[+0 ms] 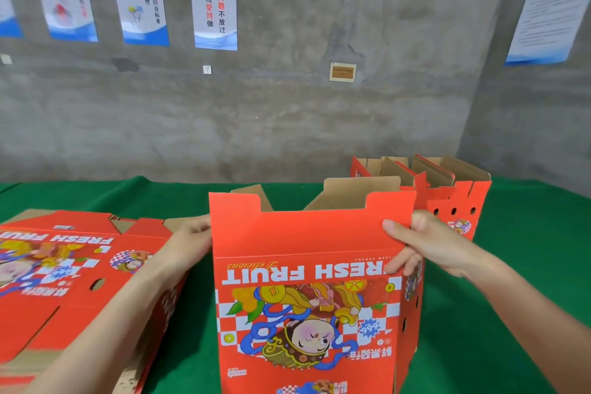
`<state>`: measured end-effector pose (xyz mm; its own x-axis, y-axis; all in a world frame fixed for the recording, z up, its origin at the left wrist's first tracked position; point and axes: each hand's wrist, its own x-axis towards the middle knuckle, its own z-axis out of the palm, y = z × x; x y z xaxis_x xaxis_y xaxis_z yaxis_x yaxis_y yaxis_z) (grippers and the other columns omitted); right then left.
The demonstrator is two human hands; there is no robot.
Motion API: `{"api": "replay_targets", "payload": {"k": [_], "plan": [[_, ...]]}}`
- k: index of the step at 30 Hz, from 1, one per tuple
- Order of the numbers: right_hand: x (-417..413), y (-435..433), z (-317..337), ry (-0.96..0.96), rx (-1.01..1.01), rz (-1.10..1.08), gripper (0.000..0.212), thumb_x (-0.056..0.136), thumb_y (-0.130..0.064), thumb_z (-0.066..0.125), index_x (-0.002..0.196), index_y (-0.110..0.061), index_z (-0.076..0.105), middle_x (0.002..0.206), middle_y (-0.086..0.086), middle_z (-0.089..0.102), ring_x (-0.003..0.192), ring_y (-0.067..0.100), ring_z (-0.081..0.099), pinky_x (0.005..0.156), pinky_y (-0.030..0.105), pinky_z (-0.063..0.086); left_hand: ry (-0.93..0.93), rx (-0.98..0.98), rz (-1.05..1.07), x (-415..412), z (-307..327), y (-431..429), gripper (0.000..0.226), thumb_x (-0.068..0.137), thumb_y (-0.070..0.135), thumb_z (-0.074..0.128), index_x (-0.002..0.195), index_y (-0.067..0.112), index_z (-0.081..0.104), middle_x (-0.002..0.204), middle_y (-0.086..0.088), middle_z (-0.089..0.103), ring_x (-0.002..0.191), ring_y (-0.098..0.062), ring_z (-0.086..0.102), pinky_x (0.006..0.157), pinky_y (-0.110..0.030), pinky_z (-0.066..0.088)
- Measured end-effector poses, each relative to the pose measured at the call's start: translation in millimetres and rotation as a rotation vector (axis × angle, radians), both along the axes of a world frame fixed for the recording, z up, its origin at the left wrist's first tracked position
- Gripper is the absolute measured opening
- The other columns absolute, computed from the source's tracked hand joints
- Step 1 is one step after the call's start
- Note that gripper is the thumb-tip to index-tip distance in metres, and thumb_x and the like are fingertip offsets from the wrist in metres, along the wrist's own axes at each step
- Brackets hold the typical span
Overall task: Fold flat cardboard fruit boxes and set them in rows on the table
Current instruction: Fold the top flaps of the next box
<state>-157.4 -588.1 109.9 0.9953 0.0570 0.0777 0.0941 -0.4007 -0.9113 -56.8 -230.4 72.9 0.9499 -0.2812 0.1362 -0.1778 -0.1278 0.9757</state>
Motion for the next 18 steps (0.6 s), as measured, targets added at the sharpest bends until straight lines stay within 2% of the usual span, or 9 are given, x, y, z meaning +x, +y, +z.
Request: {"api": "replay_targets", "payload": {"k": [2, 5, 7, 9, 12, 13, 15, 16, 18], "plan": [[-4.0, -0.9, -1.2, -0.041, 0.003, -0.015, 0.054, 0.07, -0.055, 0.061, 0.113, -0.022, 0.06, 0.097, -0.005, 0.075, 0.071, 0.035, 0.072, 0.045, 0.027, 0.053, -0.098, 0.079, -0.056, -6.0, 11.7, -5.6, 0.024, 0.087, -0.007, 0.057, 0.098, 0.01, 0.069, 0.091, -0.007, 0.074, 0.08, -0.017, 0.069, 0.065, -0.026, 0.054], [-9.8, -2.2, -5.3, -0.099, 0.026, -0.006, 0.047, 0.071, -0.053, 0.06, 0.108, -0.024, 0.061, 0.094, -0.007, 0.075, 0.069, 0.033, 0.072, 0.046, 0.026, 0.054, -0.205, 0.201, -0.143, -18.8, 24.1, -10.6, 0.033, 0.078, -0.01, 0.065, 0.072, 0.022, 0.065, 0.069, 0.015, 0.069, 0.063, 0.006, 0.058, 0.058, -0.011, 0.047], [-13.3, -3.0, -5.8, -0.114, 0.025, -0.008, 0.047, 0.07, -0.054, 0.06, 0.106, -0.023, 0.061, 0.092, -0.007, 0.075, 0.068, 0.031, 0.072, 0.046, 0.026, 0.054, -0.231, 0.334, -0.15, -25.3, 27.2, -15.6, 0.034, 0.073, 0.007, 0.058, 0.046, 0.024, 0.047, 0.05, 0.011, 0.053, 0.05, 0.007, 0.044, 0.053, -0.007, 0.038], [-16.0, -6.9, -4.9, -0.123, 0.002, -0.04, 0.047, 0.07, -0.055, 0.059, 0.104, -0.021, 0.061, 0.089, -0.003, 0.076, 0.066, 0.032, 0.072, 0.044, 0.024, 0.052, -0.246, 0.43, -0.163, -29.7, 30.0, -22.3, 0.032, 0.068, 0.014, 0.047, 0.038, 0.022, 0.042, 0.042, 0.009, 0.046, 0.045, 0.007, 0.041, 0.052, -0.008, 0.036], [-21.8, -14.1, -4.2, -0.093, -0.106, -0.105, 0.055, 0.072, -0.064, 0.052, 0.104, -0.02, 0.058, 0.082, 0.01, 0.075, 0.064, 0.032, 0.071, 0.043, 0.02, 0.046, -0.241, 0.351, -0.162, -22.1, 22.6, -25.8, 0.045, 0.083, -0.003, 0.059, 0.058, 0.033, 0.067, 0.063, 0.02, 0.066, 0.057, 0.01, 0.056, 0.056, -0.008, 0.044], [-22.7, -15.8, -5.9, -0.079, -0.173, -0.108, 0.053, 0.075, -0.066, 0.047, 0.104, -0.024, 0.058, 0.08, 0.011, 0.074, 0.062, 0.032, 0.07, 0.044, 0.019, 0.044, -0.23, 0.339, -0.116, -19.9, 18.2, -26.8, 0.045, 0.083, -0.007, 0.059, 0.064, 0.033, 0.07, 0.068, 0.016, 0.07, 0.061, 0.006, 0.061, 0.059, -0.015, 0.049], [-23.0, -17.4, -11.1, -0.08, -0.304, -0.117, 0.052, 0.078, -0.067, 0.037, 0.096, -0.025, 0.061, 0.071, 0.007, 0.073, 0.059, 0.031, 0.067, 0.049, 0.018, 0.042, -0.16, 0.246, 0.051, -12.5, 5.3, -32.7, 0.033, 0.082, -0.008, 0.06, 0.062, 0.016, 0.071, 0.064, 0.003, 0.072, 0.056, -0.006, 0.065, 0.058, -0.029, 0.052], [-24.0, -15.9, -13.2, -0.09, -0.348, -0.142, 0.055, 0.078, -0.067, 0.034, 0.089, -0.022, 0.063, 0.067, 0.001, 0.072, 0.06, 0.026, 0.067, 0.055, 0.017, 0.044, -0.103, 0.163, 0.167, -9.8, -1.7, -37.3, 0.031, 0.083, -0.007, 0.06, 0.061, 0.011, 0.069, 0.06, -0.001, 0.071, 0.052, -0.012, 0.066, 0.057, -0.03, 0.051], [-23.8, -13.0, -20.9, -0.116, -0.36, -0.213, 0.066, 0.076, -0.07, 0.031, 0.085, -0.017, 0.069, 0.072, -0.003, 0.072, 0.073, 0.018, 0.069, 0.07, 0.018, 0.049, -0.008, -0.051, 0.353, -9.3, -11.9, -45.4, 0.028, 0.088, -0.005, 0.055, 0.072, 0.013, 0.069, 0.056, -0.001, 0.069, 0.047, -0.015, 0.065, 0.051, -0.028, 0.05]]}}
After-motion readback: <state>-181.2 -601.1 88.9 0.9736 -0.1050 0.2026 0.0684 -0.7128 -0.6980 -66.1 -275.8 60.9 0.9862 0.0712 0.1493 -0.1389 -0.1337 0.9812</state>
